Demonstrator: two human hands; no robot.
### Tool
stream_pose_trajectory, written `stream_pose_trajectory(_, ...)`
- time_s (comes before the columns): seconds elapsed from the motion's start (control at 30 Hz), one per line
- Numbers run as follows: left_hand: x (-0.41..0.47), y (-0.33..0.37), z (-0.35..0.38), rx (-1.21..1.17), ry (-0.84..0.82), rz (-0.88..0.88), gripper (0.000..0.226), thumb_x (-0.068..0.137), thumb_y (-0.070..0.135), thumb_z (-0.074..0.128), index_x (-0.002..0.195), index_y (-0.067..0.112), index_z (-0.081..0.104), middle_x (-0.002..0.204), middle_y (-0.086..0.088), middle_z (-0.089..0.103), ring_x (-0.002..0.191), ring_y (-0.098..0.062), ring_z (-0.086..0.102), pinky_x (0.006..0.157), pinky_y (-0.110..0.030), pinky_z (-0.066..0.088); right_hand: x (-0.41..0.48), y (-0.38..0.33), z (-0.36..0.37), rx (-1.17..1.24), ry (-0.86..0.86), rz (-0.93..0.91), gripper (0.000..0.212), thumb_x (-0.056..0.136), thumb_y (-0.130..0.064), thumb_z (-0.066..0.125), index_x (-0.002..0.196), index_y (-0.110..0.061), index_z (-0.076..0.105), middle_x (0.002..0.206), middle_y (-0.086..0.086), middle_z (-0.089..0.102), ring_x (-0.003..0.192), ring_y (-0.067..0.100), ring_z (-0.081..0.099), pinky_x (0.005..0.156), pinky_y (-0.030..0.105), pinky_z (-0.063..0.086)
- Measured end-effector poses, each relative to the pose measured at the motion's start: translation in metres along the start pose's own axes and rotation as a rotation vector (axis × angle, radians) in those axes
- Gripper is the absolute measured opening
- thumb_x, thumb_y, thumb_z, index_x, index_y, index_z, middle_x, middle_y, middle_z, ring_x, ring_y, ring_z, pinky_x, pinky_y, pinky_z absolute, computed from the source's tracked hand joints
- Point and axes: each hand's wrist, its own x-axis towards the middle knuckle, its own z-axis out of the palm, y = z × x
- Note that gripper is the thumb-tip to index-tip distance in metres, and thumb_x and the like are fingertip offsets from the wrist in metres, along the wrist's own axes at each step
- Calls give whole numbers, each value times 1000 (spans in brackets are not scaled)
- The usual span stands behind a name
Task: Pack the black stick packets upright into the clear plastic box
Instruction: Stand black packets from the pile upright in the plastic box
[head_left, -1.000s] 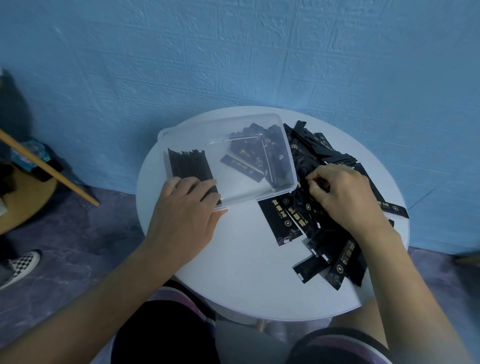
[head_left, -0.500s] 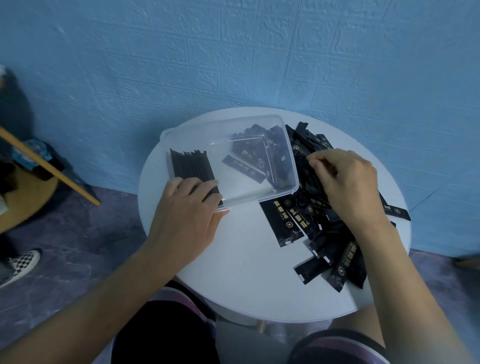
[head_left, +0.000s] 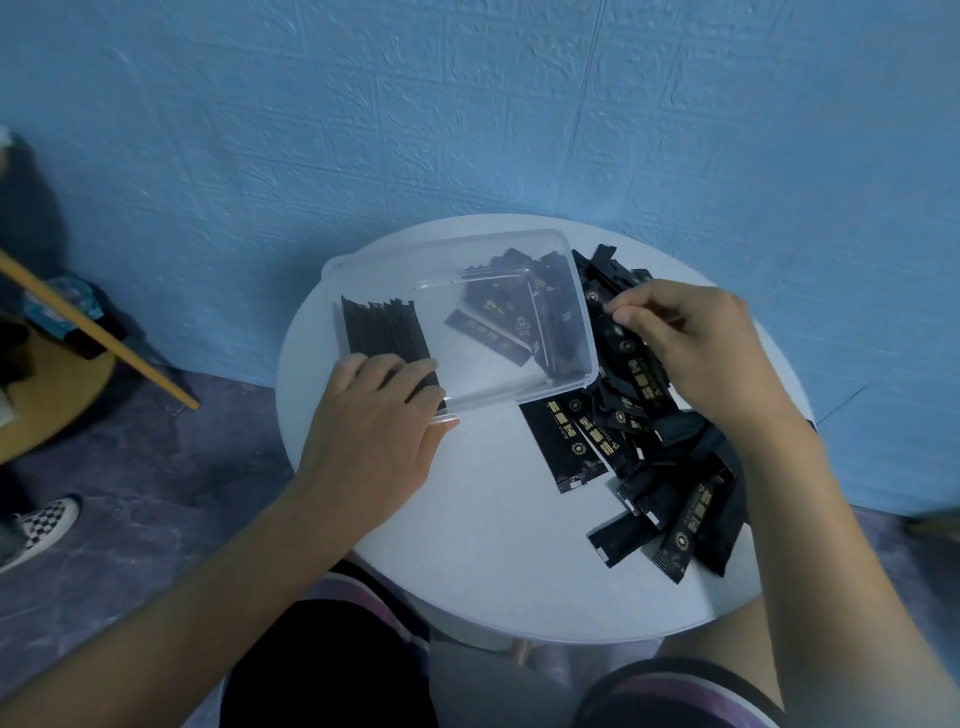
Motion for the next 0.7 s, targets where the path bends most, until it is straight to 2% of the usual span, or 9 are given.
stream_pose_trajectory(0.13, 0, 0, -1, 2, -6, 2, 42, 101, 41, 43, 103, 16, 76, 127, -4, 70, 108, -29, 64, 98, -45, 35, 5, 12, 6, 25, -100, 70, 11, 94, -27, 70, 99, -35, 76, 85, -26, 71, 80, -6, 62, 79, 19, 43)
stream_pose_trajectory(0.27, 1, 1, -1, -6, 1, -6, 40, 102, 38, 44, 102, 14, 77, 125, -4, 71, 107, -29, 65, 97, -45, 35, -4, 21, 1, 43, -113, 115, 11, 91, -30, 73, 101, -35, 74, 77, -21, 68, 70, -8, 57, 71, 11, 40)
stream_pose_trajectory(0.37, 1, 0, 0, 3, 7, -2, 34, 100, 36, 50, 102, 15, 76, 125, -4, 71, 107, -28, 65, 96, -45, 36, -16, 28, -12, -22, -200, 198, 14, 86, -37, 77, 100, -34, 74, 73, -23, 66, 66, -5, 59, 74, 21, 47)
stream_pose_trajectory(0.47, 0, -1, 0, -1, 13, 3, 30, 100, 34, 54, 102, 14, 76, 125, -4, 71, 107, -29, 65, 97, -46, 36, -23, 32, -22, -106, -344, 266, 29, 77, -47, 81, 102, -36, 72, 91, -17, 70, 87, 5, 64, 83, 25, 48)
stream_pose_trajectory(0.53, 0, 0, 0, -5, 24, 1, 28, 101, 32, 55, 102, 14, 76, 125, -4, 71, 107, -29, 65, 97, -46, 36, -24, 33, -23, -138, -421, 283, 37, 75, -49, 82, 107, -38, 70, 97, -17, 68, 91, 8, 63, 86, 30, 47)
stream_pose_trajectory(0.63, 0, -1, 0, -15, 21, 1, 29, 101, 35, 55, 103, 14, 76, 125, -4, 71, 108, -29, 64, 97, -46, 36, -23, 33, -20, -164, -479, 261, 36, 76, -45, 84, 109, -40, 68, 91, -16, 64, 82, 7, 59, 77, 28, 45)
stream_pose_trajectory(0.7, 1, -1, 0, -9, 21, 0, 36, 100, 39, 49, 102, 15, 76, 125, -3, 71, 107, -29, 64, 96, -45, 36, -21, 33, -17, -143, -482, 247, 29, 79, -40, 84, 102, -43, 66, 89, -15, 64, 77, 7, 59, 74, 27, 44)
